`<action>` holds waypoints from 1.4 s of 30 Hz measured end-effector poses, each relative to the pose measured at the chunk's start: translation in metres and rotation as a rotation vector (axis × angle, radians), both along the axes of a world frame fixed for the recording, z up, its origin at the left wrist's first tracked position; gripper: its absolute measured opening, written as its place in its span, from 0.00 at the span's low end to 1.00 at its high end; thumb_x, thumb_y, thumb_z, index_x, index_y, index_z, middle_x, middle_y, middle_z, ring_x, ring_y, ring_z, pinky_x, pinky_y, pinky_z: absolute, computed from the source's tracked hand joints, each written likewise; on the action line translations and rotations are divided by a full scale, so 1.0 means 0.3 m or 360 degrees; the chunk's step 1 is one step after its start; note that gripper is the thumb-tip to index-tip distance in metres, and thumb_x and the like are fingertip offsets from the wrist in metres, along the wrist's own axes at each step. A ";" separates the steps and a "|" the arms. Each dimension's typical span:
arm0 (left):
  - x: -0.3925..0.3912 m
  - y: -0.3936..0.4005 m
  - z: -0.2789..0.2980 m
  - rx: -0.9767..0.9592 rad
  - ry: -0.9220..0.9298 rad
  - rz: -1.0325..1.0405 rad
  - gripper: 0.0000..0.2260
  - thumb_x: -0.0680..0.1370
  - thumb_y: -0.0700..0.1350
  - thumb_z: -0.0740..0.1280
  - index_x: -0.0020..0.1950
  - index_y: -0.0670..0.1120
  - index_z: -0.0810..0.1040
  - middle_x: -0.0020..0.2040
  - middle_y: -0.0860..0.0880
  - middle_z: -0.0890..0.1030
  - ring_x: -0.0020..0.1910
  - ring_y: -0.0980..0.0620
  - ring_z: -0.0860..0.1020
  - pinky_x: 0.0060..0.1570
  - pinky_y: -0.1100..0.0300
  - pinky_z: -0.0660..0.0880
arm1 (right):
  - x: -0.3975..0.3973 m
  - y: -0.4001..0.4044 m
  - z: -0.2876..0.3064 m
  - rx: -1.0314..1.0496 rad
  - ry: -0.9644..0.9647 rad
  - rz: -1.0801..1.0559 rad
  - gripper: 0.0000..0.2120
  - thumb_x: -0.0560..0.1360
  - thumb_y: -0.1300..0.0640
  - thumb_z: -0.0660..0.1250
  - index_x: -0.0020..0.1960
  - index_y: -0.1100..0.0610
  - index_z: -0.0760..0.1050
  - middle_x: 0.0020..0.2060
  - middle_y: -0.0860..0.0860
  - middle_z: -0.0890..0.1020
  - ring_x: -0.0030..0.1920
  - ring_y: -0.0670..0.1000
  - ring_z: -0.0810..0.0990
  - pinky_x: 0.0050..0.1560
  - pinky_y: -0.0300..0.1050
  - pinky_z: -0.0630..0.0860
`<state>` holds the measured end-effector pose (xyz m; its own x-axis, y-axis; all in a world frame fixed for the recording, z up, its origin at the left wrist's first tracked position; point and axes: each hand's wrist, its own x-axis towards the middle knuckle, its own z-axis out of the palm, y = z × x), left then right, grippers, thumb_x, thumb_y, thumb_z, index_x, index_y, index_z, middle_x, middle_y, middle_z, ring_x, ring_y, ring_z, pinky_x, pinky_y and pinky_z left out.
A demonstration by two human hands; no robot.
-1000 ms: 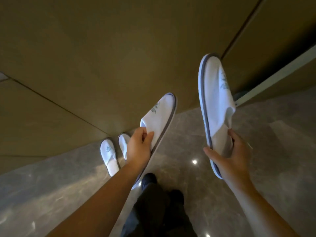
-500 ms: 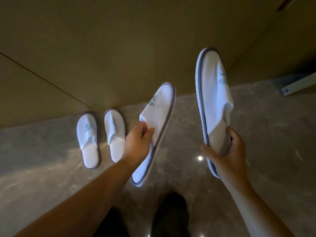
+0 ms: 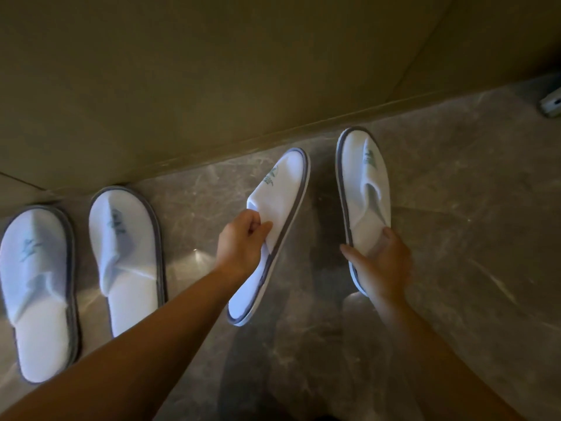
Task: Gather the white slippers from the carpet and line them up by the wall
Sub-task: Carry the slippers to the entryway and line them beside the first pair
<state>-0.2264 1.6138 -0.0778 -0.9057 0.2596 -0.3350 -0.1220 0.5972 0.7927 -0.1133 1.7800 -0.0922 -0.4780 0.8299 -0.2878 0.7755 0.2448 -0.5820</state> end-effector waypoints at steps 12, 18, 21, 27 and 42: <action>-0.032 0.018 0.038 0.0132 -0.0061 0.0193 0.15 0.72 0.40 0.65 0.27 0.47 0.66 0.30 0.44 0.74 0.34 0.46 0.73 0.39 0.63 0.72 | -0.122 -0.063 -0.001 -0.0230 0.0381 0.0277 0.32 0.68 0.50 0.70 0.67 0.59 0.62 0.64 0.59 0.72 0.65 0.58 0.70 0.64 0.52 0.69; -0.018 -0.023 0.122 0.0559 -0.0331 0.0359 0.11 0.71 0.36 0.66 0.30 0.44 0.72 0.32 0.46 0.77 0.29 0.54 0.79 0.30 0.64 0.78 | -0.171 -0.269 0.052 -0.1005 0.0620 0.0672 0.17 0.66 0.51 0.72 0.51 0.44 0.69 0.46 0.42 0.79 0.45 0.44 0.81 0.43 0.33 0.77; -0.020 -0.072 0.135 0.0685 -0.0398 0.0349 0.08 0.72 0.35 0.65 0.34 0.46 0.75 0.35 0.47 0.79 0.32 0.54 0.79 0.32 0.66 0.77 | -0.185 -0.295 0.048 -0.0774 0.0671 0.0611 0.13 0.69 0.54 0.69 0.51 0.50 0.70 0.40 0.37 0.76 0.37 0.39 0.78 0.34 0.22 0.72; 0.026 -0.282 0.083 0.0225 -0.0117 0.0104 0.04 0.72 0.44 0.68 0.45 0.51 0.76 0.38 0.60 0.78 0.37 0.64 0.78 0.37 0.78 0.72 | -0.181 -0.337 -0.013 -0.0712 0.0369 0.0608 0.14 0.73 0.60 0.64 0.58 0.58 0.69 0.48 0.52 0.76 0.47 0.52 0.76 0.46 0.44 0.70; 0.053 -0.604 -0.123 -0.0866 0.0048 -0.0371 0.32 0.71 0.53 0.66 0.71 0.55 0.53 0.76 0.48 0.47 0.74 0.43 0.43 0.72 0.42 0.47 | -0.112 -0.514 -0.126 0.0020 -0.0454 0.1130 0.46 0.62 0.40 0.72 0.71 0.54 0.52 0.69 0.57 0.64 0.67 0.57 0.66 0.65 0.53 0.69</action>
